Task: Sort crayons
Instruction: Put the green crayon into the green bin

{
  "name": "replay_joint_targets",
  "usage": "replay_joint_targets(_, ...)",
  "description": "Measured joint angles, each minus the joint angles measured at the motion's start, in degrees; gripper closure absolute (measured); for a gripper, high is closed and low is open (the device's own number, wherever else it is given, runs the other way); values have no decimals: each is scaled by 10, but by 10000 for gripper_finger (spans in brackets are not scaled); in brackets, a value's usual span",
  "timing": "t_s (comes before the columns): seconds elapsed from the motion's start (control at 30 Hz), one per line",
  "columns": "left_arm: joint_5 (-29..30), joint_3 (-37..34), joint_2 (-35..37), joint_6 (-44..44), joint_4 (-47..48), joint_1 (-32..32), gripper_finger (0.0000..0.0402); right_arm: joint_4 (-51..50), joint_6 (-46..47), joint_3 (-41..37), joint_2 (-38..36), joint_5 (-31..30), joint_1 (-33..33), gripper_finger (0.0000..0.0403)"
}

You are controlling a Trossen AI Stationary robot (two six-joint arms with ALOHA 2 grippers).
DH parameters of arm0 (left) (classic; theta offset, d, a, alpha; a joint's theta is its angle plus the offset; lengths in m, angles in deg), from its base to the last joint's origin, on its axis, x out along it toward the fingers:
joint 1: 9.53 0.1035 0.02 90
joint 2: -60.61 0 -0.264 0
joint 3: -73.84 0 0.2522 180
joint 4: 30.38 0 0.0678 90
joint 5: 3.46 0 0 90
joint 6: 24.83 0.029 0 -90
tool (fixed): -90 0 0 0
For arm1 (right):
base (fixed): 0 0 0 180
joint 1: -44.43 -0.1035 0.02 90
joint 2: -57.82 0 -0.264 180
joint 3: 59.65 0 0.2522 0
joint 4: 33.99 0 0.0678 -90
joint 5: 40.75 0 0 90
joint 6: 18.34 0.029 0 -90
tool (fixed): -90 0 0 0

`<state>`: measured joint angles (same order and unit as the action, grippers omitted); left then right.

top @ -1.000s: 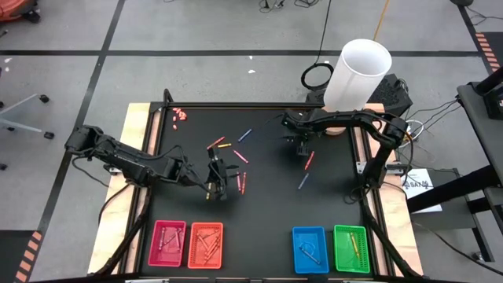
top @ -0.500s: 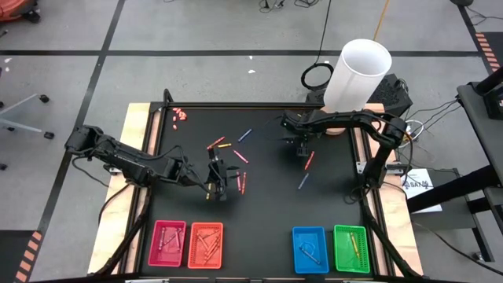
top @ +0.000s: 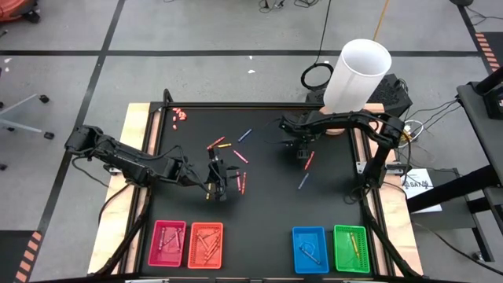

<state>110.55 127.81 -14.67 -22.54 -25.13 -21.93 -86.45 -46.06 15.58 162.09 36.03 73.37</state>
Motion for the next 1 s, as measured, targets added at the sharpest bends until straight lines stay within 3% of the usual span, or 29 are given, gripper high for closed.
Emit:
replay_joint_targets(0.13,0,0,0,0,0,0,293,-19,6,12,1,-4,-11,397)
replay_joint_targets(0.33,0,0,0,0,1,0,293,-87,50,57,6,2,-42,395)
replay_joint_targets(0.57,0,0,0,-2,4,-1,293,-212,169,135,-1,86,-72,400)
replay_joint_targets(0.7,-1,0,0,-5,7,-1,293,-241,217,142,-42,108,-108,402)
replay_joint_targets(1.0,-7,0,0,-5,12,-2,293,-246,382,142,-185,82,-225,402)
